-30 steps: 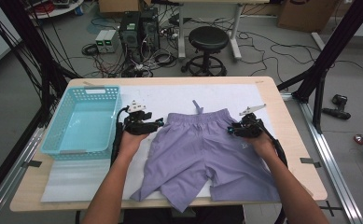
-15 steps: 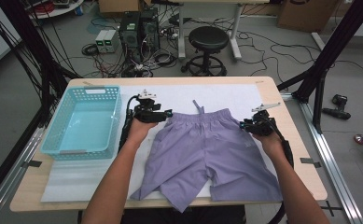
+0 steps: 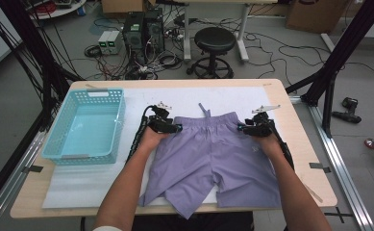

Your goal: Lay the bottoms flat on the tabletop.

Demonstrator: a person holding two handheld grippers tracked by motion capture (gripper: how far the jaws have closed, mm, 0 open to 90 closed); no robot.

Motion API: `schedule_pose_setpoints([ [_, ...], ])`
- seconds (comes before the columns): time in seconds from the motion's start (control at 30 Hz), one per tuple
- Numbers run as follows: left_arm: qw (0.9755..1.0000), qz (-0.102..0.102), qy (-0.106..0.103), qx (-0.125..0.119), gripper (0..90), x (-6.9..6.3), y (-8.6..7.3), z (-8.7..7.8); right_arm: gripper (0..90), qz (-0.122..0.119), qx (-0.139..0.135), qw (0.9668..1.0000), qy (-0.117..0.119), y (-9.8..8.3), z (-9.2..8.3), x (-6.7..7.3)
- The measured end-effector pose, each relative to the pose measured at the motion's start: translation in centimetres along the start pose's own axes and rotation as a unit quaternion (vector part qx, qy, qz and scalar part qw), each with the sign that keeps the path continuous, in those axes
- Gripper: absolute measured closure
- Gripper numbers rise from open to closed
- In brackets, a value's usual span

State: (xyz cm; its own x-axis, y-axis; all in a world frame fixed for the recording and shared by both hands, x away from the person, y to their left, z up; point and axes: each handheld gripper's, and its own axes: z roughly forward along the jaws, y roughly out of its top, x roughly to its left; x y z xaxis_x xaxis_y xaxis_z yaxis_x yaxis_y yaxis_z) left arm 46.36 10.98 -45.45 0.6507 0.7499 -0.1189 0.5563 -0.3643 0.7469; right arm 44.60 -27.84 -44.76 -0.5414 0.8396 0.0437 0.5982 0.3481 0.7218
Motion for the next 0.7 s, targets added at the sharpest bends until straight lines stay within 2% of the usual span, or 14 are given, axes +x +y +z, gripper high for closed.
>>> schedule_pose_setpoints([
  [0.03,1.0,-0.006,0.003,-0.003,53.1,0.1,0.0,0.0,51.0,0.002,-0.002,1.0,0.001,0.1,0.3,0.0],
  [0.07,1.0,-0.006,0.006,-0.004,56.4,0.2,0.0,0.0,49.0,0.013,0.01,0.9998,0.006,0.4,0.5,0.0],
  [0.1,0.9999,-0.005,0.009,-0.004,61.3,0.3,-0.1,-0.1,47.7,0.013,0.013,0.9998,0.012,0.9,0.8,0.0],
  [0.17,0.9999,-0.006,0.009,-0.005,70.8,0.3,-0.1,-0.1,46.4,-0.002,-0.004,0.9999,0.014,1.8,1.2,0.3],
  [0.2,0.9999,-0.004,0.011,-0.005,76.2,0.2,-0.1,-0.1,43.8,-0.004,0.009,0.9998,0.014,2.4,1.6,0.5],
  [0.27,0.9999,-0.005,0.009,-0.008,80.8,0.1,-0.1,0.0,45.4,-0.019,0.025,0.9995,0.011,2.9,2.6,0.8],
  [0.3,0.9999,-0.005,0.008,-0.009,82.3,0.2,-0.1,0.0,53.3,-0.028,0.039,0.9988,0.005,2.9,3.1,1.0],
  [0.33,0.9999,-0.006,0.01,-0.01,83.5,0.2,0.0,-0.1,56.5,-0.038,0.04,0.9984,-0.005,2.8,3.3,1.2],
  [0.37,0.9998,-0.003,0.012,-0.013,83.9,0.2,0.0,-0.1,66.3,-0.038,0.04,0.9985,-0.008,2.9,3.3,1.3],
  [0.4,0.9997,0.0,0.015,-0.022,84.3,0.2,0.1,-0.2,82.5,-0.049,0.04,0.9976,-0.026,3.0,3.1,1.5],
  [0.43,0.9991,0.006,0.027,-0.033,84.6,0.2,0.3,-0.4,84.7,-0.079,0.043,0.9951,-0.042,3.1,3.0,1.8],
  [0.5,0.9973,0.005,0.042,-0.06,85.0,0.2,1.0,-0.7,86.0,-0.095,0.042,0.9931,-0.054,3.3,2.8,2.0],
  [0.6,0.9955,0.022,0.06,-0.07,85.1,0.3,2.6,-1.1,86.4,-0.067,0.026,0.9962,-0.05,3.8,2.3,1.4],
  [0.7,0.9951,0.025,0.062,-0.073,85.2,0.6,4.0,-1.0,86.5,-0.06,0.018,0.9965,-0.056,4.9,1.8,0.8],
])
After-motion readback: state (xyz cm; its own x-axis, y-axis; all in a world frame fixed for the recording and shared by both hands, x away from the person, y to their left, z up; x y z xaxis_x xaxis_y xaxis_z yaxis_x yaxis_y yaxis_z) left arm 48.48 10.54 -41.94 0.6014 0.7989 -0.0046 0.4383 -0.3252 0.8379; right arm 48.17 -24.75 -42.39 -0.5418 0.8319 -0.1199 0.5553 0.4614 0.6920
